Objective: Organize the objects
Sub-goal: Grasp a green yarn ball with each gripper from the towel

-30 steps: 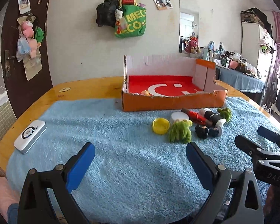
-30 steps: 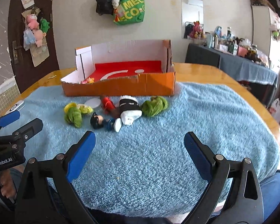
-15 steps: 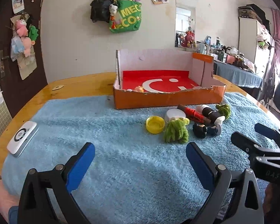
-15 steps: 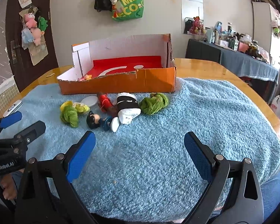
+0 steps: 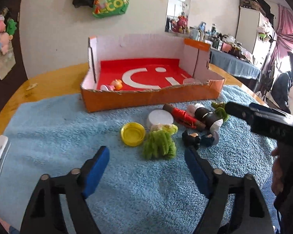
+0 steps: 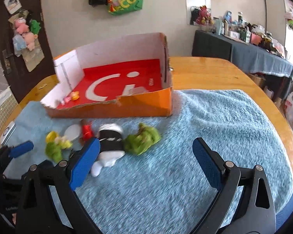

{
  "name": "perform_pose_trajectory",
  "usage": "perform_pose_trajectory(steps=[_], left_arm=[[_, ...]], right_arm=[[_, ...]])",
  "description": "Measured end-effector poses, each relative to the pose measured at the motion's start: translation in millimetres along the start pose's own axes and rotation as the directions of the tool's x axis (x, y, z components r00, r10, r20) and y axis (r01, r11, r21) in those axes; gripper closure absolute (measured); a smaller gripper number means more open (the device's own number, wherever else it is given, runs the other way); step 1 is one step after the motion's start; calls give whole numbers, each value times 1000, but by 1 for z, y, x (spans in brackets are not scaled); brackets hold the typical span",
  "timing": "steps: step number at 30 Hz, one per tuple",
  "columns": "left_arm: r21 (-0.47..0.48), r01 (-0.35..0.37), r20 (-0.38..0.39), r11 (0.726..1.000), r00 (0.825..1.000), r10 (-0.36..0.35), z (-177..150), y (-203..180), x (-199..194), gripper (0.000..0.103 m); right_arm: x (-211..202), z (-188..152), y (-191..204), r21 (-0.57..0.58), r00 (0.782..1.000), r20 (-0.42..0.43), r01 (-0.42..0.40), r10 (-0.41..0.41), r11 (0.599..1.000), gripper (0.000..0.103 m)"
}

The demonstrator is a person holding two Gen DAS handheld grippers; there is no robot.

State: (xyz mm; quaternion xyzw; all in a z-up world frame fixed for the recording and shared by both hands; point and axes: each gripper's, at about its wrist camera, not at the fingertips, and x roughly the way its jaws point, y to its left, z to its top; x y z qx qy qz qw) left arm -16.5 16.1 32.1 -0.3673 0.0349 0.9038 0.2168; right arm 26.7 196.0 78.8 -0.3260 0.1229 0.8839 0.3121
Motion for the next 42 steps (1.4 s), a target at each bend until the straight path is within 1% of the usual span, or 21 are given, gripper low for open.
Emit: perform_pose_trajectory(steps=[1,3,5,6,7,8,9,10,11,12,21,29,36,42], left_arm=[[-4,5,-13,1000,1000,-5,1,1,3,28],[-10,13,-29,1000,1000,-13,2,2,8,33],[-15,25,-45,1000,999,-26,3,3,12,41],[-15,33,-53,999,998,-34,3,3,13,43],[-15,47,-61,999,997,-48,3,2,15,48],[-14,66,-70,998,995,-67,3,2,17,54],[-12,73,-70,997,995,-74,3,1,17,57],[-8,80,-67,997,994,-81,3,0,17,65],[-5,96,-69,995,993,-96,3,-1,17,70],[-3,99,-71,995,993,-99,3,-2,17,70],[-5,115,-53,993,992,-115,4,-2,10,73],[8,103,4,995,995,-103,9,-2,-11,73],[8,100,43,995,994,-100,17,4,-24,73],[18,81,73,997,994,-82,21,7,-34,73]], right_arm=[[3,1,-3,10,1000,-9,-7,7,1000,8],[11,4,-9,34,999,-40,-24,25,999,19],[20,5,-12,42,997,-70,-31,34,999,23],[24,5,-12,45,995,-85,-44,48,998,28],[27,5,-12,47,993,-98,-60,64,997,33],[32,5,-12,49,990,-115,-81,86,996,44],[34,4,-12,52,988,-121,-94,99,994,50],[34,4,-11,43,988,-116,-95,99,995,51],[34,5,-9,35,988,-116,-102,106,994,61],[35,5,-8,33,985,-123,-117,120,993,68],[29,5,-5,28,987,-107,-117,119,993,69],[2,12,5,-4,992,-41,-117,116,993,69],[-21,17,17,-35,991,5,-132,132,991,69],[-35,21,25,-57,990,39,-136,138,989,69]])
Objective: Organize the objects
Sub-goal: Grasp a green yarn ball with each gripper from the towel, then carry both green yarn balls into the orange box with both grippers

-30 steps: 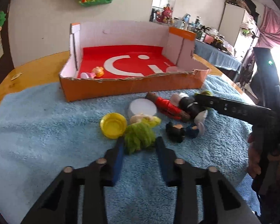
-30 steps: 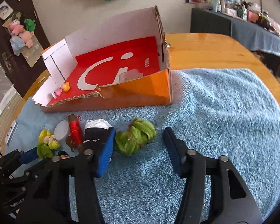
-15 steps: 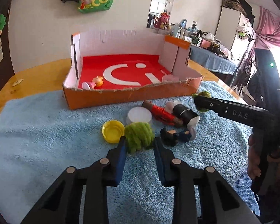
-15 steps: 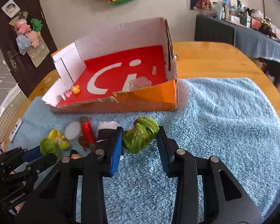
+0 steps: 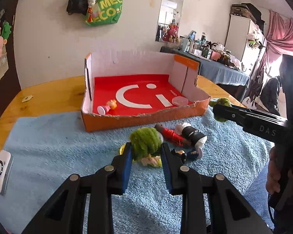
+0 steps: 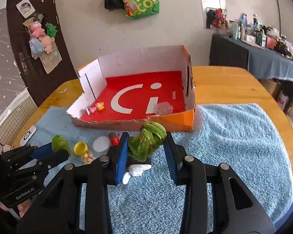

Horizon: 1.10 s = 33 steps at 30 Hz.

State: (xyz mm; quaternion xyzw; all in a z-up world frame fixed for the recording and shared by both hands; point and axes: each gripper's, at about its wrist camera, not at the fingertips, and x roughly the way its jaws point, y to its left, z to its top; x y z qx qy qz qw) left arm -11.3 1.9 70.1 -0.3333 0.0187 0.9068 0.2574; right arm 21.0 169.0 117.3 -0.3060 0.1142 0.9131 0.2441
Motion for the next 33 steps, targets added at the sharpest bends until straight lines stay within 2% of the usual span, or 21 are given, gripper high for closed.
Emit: perform_pose_trajectory(steps=[14,19,24,30,33], left_arm=[[1,-3,21,1000,1000,3,7,4,-5,73],[5,17,28,1000,999,-17,22,7,-4,73],[-4,67,-3,998,998,-67,45,13,9,73],[4,92,-55,996,994,-92,67,14,35,73],[-9,134,-101,991,986,-134,76,17,51,73]], right_arm=[[-4,3,6,-6,1000,9,-7,7,1000,69],[-2,13,10,-23,1000,16,-16,16,1000,69],[9,33,12,-38,999,12,-41,42,998,69],[44,54,13,-52,996,-49,-80,78,995,69],[59,60,11,-53,992,-80,-99,95,994,69]])
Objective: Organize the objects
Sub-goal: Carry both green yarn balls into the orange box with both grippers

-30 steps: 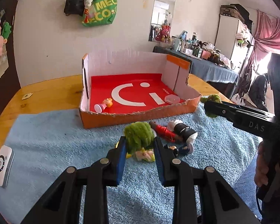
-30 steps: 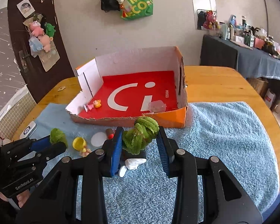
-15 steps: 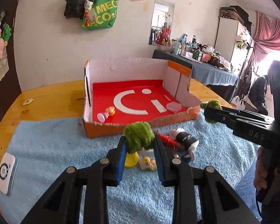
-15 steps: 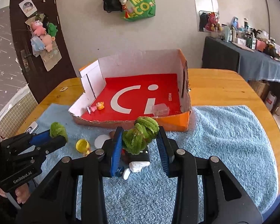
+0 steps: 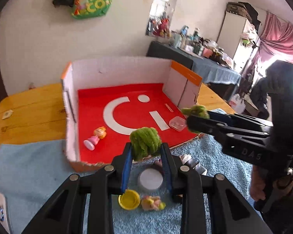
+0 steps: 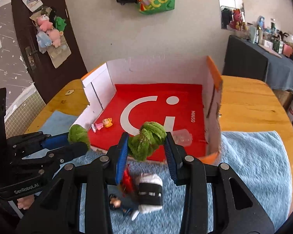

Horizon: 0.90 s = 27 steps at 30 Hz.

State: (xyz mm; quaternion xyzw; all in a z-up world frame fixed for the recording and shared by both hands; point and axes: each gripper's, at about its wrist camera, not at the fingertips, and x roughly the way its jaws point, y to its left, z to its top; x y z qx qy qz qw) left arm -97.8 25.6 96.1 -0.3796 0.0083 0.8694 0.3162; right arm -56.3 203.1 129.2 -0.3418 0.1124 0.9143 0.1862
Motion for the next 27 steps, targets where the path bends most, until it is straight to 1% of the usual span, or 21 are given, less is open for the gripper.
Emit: perform_pose_trajectory(steps=[4,9,13,17,21,27], left_arm=[[-11,18,-52,1000,998,-19,10,8,20,73],[18,-13,-98,1000,995,14,17,13,40,73],[39,-5,-153,999,988,11,20,18,54,73],[46,1,-208,999,978,9,24,25,66,73],[62,20,-249,998,968,-4,26,26,74,72],[101,28,-333,994,943,7,24,26,92,71]], right_arm=[[20,8,-2,-16,999,-42,-13,12,1000,69],[46,11,-1,-35,992,-125,-32,27,999,69],[61,10,-1,-34,981,-185,-57,49,998,68],[73,10,-3,-24,970,-235,-70,62,997,67],[81,7,-3,-49,962,-270,-61,45,997,67],[88,7,-3,-72,948,-317,-65,39,995,66]])
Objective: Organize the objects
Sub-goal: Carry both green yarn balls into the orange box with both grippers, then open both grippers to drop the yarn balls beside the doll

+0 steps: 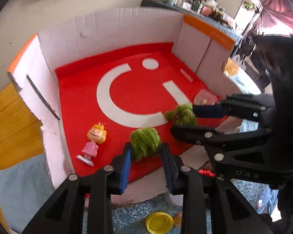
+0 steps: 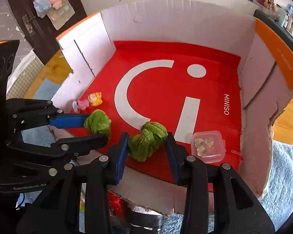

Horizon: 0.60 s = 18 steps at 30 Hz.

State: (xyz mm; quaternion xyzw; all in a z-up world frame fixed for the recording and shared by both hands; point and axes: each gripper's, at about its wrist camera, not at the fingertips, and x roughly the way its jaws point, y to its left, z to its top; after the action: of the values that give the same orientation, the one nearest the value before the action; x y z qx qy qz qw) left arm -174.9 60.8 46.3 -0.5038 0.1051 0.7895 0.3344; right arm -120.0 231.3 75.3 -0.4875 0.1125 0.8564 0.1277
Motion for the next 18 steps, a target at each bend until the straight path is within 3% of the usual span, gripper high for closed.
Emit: perform_pose_trajectory(steps=[18], left_arm=[[-13,15,-7,1000,1000,-15,1,5,2,67]], right_arm=[[-1,1,1,-24,1000,-21,16,-16,1000,63]])
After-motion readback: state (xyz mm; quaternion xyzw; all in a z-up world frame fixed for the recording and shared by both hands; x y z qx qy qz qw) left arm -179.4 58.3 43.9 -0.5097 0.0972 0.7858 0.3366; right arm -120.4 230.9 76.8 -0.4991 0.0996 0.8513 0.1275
